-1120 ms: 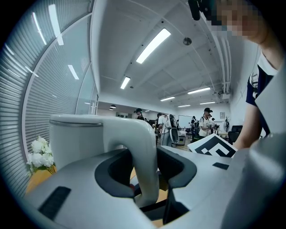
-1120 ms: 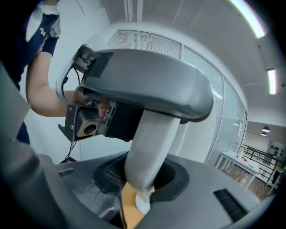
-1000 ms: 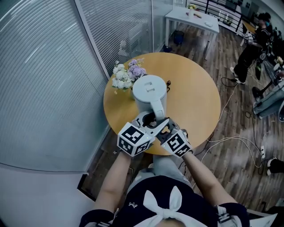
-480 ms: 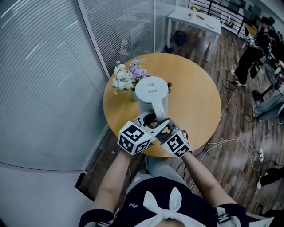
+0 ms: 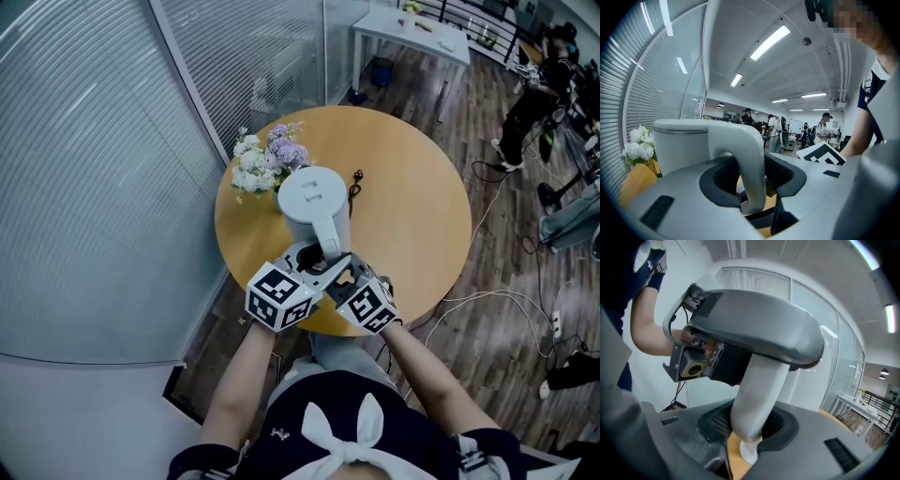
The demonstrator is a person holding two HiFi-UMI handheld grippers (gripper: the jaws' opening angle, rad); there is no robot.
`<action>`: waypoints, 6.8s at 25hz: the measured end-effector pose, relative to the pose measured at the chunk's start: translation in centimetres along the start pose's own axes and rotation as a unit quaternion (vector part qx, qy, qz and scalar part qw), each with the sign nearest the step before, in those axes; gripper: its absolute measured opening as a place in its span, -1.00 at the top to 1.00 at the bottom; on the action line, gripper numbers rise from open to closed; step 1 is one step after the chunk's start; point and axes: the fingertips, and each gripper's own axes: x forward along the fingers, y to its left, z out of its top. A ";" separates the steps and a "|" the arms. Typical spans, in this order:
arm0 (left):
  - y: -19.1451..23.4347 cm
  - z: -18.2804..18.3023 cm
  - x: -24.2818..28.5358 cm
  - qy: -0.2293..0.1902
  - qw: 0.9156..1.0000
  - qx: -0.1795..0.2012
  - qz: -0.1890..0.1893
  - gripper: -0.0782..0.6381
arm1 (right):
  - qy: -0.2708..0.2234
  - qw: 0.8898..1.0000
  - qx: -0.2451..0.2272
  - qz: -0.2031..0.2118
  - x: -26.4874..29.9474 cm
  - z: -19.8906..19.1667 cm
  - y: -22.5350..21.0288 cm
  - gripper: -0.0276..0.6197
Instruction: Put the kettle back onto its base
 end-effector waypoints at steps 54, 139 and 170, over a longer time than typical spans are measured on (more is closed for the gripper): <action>5.2 -5.7 2.5 0.070 0.996 -0.055 -0.010 0.30 | 0.048 0.995 0.063 0.060 5.5 -5.6 0.2 0.53; 1.0 -11.8 3.5 0.118 0.992 -0.031 -0.033 0.30 | 0.102 0.990 0.088 0.036 4.5 -11.7 3.0 0.52; 1.2 -12.0 2.4 0.078 0.995 -0.066 -0.008 0.25 | 0.071 0.980 0.182 0.034 2.2 -10.6 2.6 0.27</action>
